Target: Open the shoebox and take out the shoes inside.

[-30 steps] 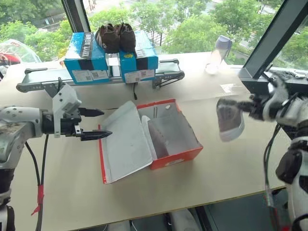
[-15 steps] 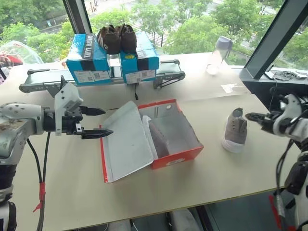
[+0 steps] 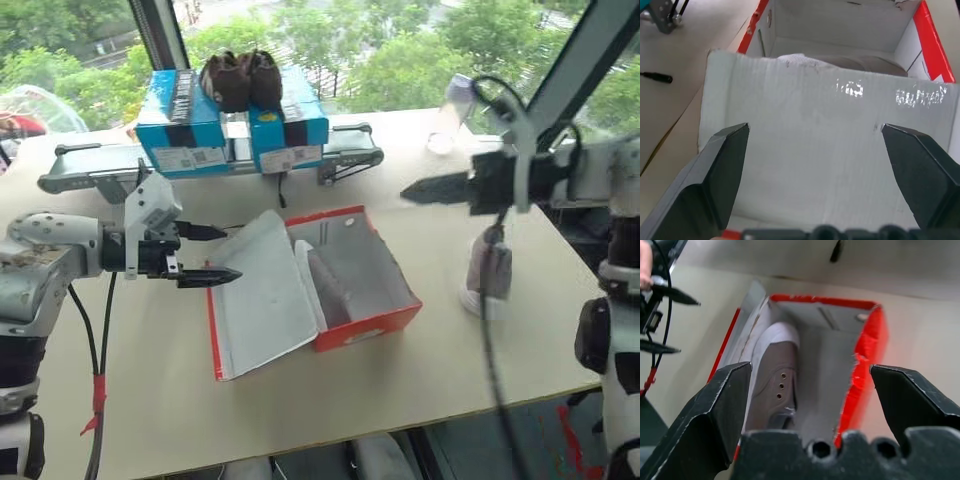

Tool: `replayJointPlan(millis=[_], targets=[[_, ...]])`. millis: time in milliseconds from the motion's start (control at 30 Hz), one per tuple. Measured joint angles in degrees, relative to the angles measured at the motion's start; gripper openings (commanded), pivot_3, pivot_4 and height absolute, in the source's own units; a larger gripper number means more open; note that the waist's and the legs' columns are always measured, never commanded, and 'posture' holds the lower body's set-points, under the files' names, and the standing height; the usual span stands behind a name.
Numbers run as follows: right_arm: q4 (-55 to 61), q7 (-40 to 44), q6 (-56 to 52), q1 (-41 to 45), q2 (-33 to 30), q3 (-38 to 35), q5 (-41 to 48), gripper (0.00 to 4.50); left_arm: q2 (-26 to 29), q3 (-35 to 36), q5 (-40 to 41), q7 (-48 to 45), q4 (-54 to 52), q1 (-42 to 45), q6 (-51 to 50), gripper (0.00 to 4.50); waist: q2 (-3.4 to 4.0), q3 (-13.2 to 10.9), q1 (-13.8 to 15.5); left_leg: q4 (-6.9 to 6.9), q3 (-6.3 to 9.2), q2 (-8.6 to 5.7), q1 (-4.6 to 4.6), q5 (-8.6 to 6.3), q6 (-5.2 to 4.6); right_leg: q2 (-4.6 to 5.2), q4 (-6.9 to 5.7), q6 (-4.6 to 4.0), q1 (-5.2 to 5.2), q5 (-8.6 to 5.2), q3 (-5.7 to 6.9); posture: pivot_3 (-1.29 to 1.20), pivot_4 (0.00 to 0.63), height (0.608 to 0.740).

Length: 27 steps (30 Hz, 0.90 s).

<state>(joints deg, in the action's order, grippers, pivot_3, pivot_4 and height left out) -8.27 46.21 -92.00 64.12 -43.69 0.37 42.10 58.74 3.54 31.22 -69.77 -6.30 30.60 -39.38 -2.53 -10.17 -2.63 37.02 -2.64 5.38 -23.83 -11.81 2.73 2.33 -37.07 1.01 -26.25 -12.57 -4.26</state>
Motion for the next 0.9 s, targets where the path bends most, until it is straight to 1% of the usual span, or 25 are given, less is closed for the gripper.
replayJointPlan(millis=[100, 233, 333, 433, 500, 700, 800, 900], targets=[[1.7, -2.9, -0.1, -3.1, -1.0, 4.0, 9.5, 4.46, -0.1, 0.0, -0.1, 0.3, -0.3, -0.6, 0.1, 4.5, 0.0, 0.0, 1.0, 0.0, 0.03, -0.05, -0.04, 0.0, 0.0, 0.04, 0.02, 0.03, 0.0, -0.02, 0.0, 0.0, 0.15, 0.74], [2.6, -7.0, -0.1, -5.6, -6.2, 9.2, 22.0, 4.46, -0.3, 0.2, -0.1, 0.7, -0.7, -2.5, 0.1, 4.5, 0.0, 0.0, 1.6, 0.0, 0.04, -0.06, -0.06, 0.0, -0.01, 0.04, 0.0, 0.02, -0.03, -0.02, 0.01, 0.0, 0.15, 0.74], [3.4, -11.3, -0.1, -5.6, -6.2, 11.9, 30.9, 4.46, -0.6, 0.5, 0.4, 1.3, -1.6, -2.8, 0.0, 4.5, -0.01, 0.0, 1.3, 0.02, 0.06, -0.06, 0.02, 0.02, -0.05, 0.04, -0.04, 0.02, 0.01, -0.02, -0.01, 0.0, 0.15, 0.74], [3.5, -16.7, -0.1, -5.9, -4.2, 14.1, 36.3, 4.46, -0.7, 1.4, 1.2, 1.7, -3.1, -2.8, -0.8, 4.5, -0.02, 0.0, 1.0, 0.02, 0.08, -0.06, 0.05, 0.08, -0.15, 0.03, -0.09, 0.02, 0.04, -0.01, -0.01, 0.0, 0.15, 0.74], [3.1, -19.5, -0.1, -6.2, -2.8, 15.0, 38.0, 4.46, -0.7, 2.5, 2.8, 1.6, -3.7, -2.8, -1.8, 4.5, -0.02, 0.0, 1.0, 0.04, 0.09, -0.06, 0.05, 0.1, -0.17, 0.03, -0.1, 0.02, 0.04, 0.0, 0.0, 0.0, 0.15, 0.74], [1.8, -25.0, -0.1, -7.5, 1.4, 15.8, 38.3, 4.46, 0.4, 5.9, 7.9, 1.2, -6.1, -3.1, -6.2, 4.5, -0.05, 0.0, 1.0, 0.06, 0.13, -0.06, 0.01, 0.1, -0.17, 0.03, -0.08, 0.03, 0.04, 0.0, 0.02, 0.0, 0.15, 0.74], [0.4, -26.2, -0.1, -8.7, 4.2, 16.4, 36.6, 4.46, 2.0, 8.3, 9.4, 1.1, -7.4, -3.6, -7.1, 4.5, -0.05, 0.0, 0.7, 0.06, 0.14, -0.06, 0.01, 0.1, -0.17, 0.03, -0.09, 0.03, 0.04, 0.0, 0.02, 0.0, 0.15, 0.74], [-0.4, -26.0, -0.1, -8.8, 5.0, 16.4, 34.6, 4.46, 2.7, 9.9, 10.4, 1.3, -8.6, -3.6, -7.3, 4.5, -0.11, 0.1, 0.6, 0.07, 0.14, -0.06, 0.03, 0.1, -0.17, 0.03, -0.08, 0.03, 0.08, 0.0, 0.03, 0.0, 0.15, 0.74]])
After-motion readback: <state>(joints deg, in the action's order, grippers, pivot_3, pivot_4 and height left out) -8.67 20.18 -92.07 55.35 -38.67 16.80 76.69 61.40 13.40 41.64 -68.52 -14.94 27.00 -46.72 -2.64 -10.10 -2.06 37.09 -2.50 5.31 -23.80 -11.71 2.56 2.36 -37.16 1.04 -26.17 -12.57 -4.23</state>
